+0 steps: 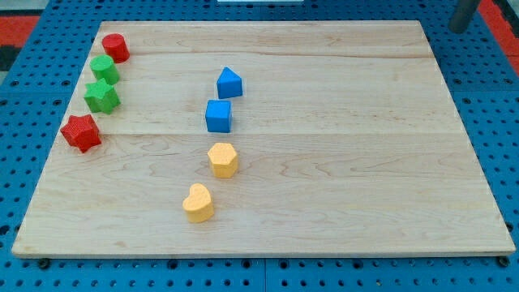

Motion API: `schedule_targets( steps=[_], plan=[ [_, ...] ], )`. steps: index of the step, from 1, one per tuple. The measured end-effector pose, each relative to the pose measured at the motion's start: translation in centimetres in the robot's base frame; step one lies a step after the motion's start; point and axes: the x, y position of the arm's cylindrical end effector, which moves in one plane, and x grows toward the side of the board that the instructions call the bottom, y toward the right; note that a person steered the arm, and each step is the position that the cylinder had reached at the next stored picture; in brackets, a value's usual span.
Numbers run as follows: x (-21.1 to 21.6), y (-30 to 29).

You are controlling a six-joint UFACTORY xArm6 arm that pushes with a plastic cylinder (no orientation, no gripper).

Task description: Push the blue triangle towards top

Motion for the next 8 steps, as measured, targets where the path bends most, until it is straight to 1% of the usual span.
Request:
schedule_targets(
  steps=[1,2,3,4,5,6,7,8],
  plan=[
    [1.3,-0.5],
    [3.5,-5.5],
    [8.2,-7.8],
    [10.5,-11.7],
    [11.0,-16.2],
    [12.5,-21.2],
    [13.7,-24.3],
    [13.7,-29.3]
  ],
)
